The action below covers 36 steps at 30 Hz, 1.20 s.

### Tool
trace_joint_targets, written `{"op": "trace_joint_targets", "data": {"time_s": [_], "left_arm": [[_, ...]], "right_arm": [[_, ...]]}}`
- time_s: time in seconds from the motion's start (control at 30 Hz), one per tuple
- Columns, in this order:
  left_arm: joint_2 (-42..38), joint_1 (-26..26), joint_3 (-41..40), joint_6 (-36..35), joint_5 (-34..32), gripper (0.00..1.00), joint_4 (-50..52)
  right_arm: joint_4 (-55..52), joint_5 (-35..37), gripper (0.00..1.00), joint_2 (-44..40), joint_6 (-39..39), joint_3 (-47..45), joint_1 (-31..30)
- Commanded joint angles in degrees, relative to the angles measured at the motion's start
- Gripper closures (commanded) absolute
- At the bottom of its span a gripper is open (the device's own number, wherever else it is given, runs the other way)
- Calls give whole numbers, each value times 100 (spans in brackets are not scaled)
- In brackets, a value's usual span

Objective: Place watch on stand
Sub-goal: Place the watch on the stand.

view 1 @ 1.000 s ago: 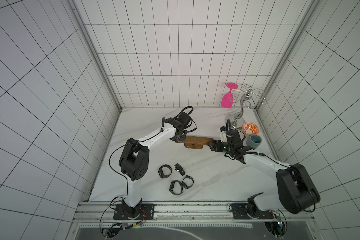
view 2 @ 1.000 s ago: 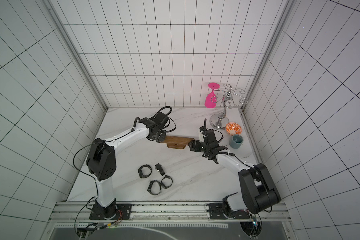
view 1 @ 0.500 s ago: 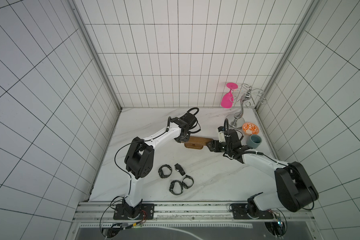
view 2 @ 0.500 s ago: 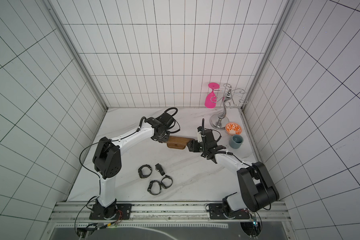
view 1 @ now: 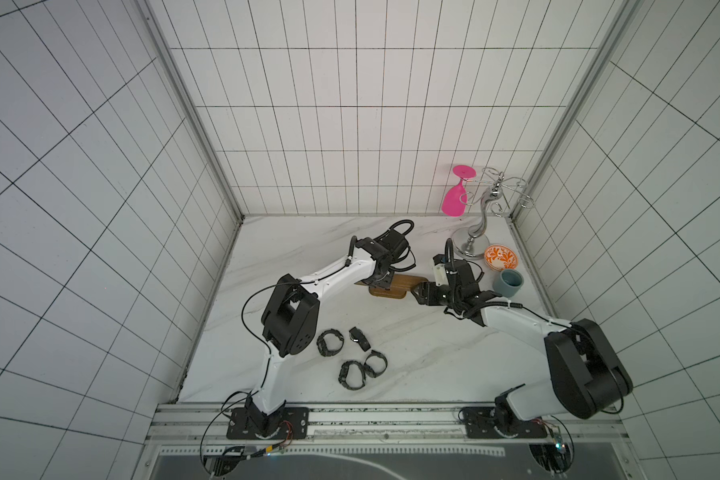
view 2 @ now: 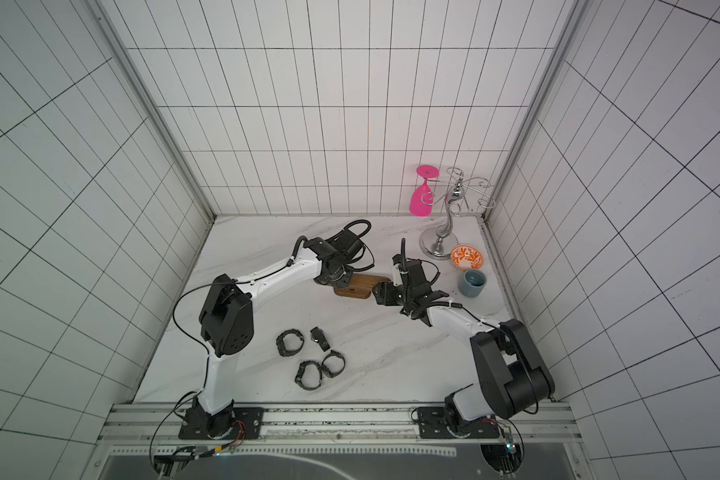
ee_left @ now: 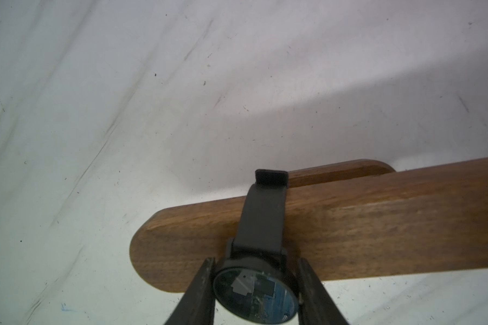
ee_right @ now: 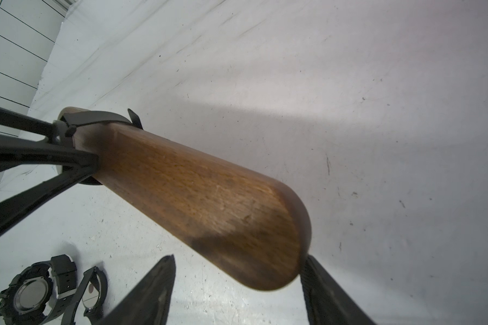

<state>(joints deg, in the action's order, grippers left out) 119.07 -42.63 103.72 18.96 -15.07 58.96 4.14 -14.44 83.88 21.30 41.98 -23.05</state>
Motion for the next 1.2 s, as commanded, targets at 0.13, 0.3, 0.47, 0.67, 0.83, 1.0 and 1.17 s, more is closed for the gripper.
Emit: {"op": "trace_joint_targets", "data": {"time_s": [0.13, 0.3, 0.47, 0.67, 0.83, 1.0, 1.17], "left_arm": [[221, -69, 326, 63, 71, 65, -8], [164, -79, 368, 49, 292, 56, -52], [-56, -88, 211, 28, 424, 44, -206], [-623, -70, -317, 58, 394, 29, -568], [-1411, 63, -1138, 215, 435, 26, -1058], [-2730, 286, -2457, 512, 407, 24, -1849], [-4282, 784, -4060, 919, 564, 24, -2689]], "right_arm": [[126, -23, 29, -22, -82, 601, -59], [135, 42, 29, -166, -56, 570, -68], [121, 182, 27, -314, -48, 492, -59], [-37, 400, 22, -602, -12, 371, -51], [-347, 563, 21, -934, -55, 362, -57], [-787, 560, 21, -1295, -158, 399, -115], [-1283, 815, 22, -1610, -280, 386, -556]]}}
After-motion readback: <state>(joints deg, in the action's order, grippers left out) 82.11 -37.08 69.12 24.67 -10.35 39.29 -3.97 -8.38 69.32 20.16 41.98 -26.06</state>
